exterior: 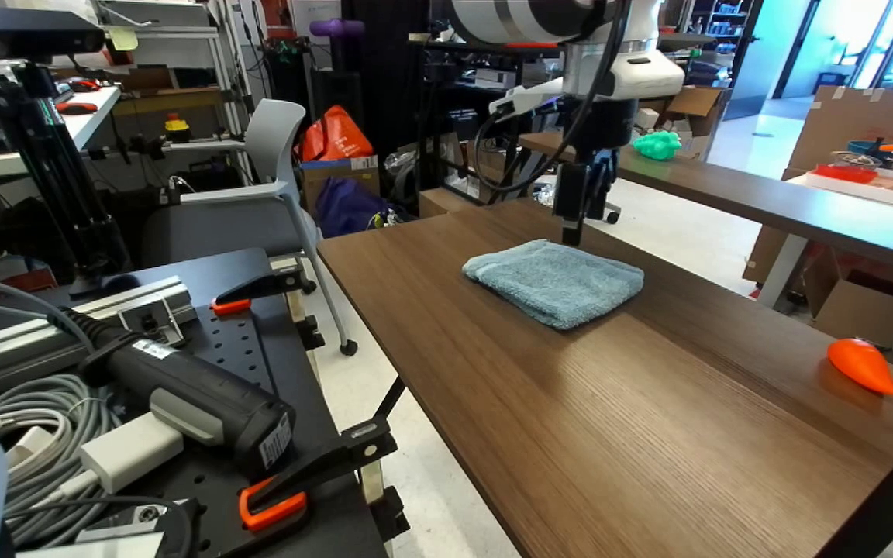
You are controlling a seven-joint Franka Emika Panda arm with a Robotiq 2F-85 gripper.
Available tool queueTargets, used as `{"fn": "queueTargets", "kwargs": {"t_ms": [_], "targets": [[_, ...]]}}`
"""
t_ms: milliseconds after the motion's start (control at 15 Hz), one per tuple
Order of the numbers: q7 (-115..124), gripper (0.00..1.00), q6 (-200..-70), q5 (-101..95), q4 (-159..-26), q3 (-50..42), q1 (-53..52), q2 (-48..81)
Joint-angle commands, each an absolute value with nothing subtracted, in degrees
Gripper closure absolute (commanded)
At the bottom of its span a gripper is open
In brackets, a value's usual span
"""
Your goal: Use the towel to wipe the table
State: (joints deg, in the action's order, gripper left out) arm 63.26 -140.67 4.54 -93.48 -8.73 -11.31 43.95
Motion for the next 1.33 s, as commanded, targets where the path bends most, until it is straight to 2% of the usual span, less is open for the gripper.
{"fn": "queueTargets", "kwargs": {"t_ms": [0,1267], "targets": [[67.26,0.00,-141.81,0.25,-100.23,-10.08,-15.31,40.78],[75.14,0.00,-140.73,0.72,-98.01,-8.42,-15.54,45.86]]}}
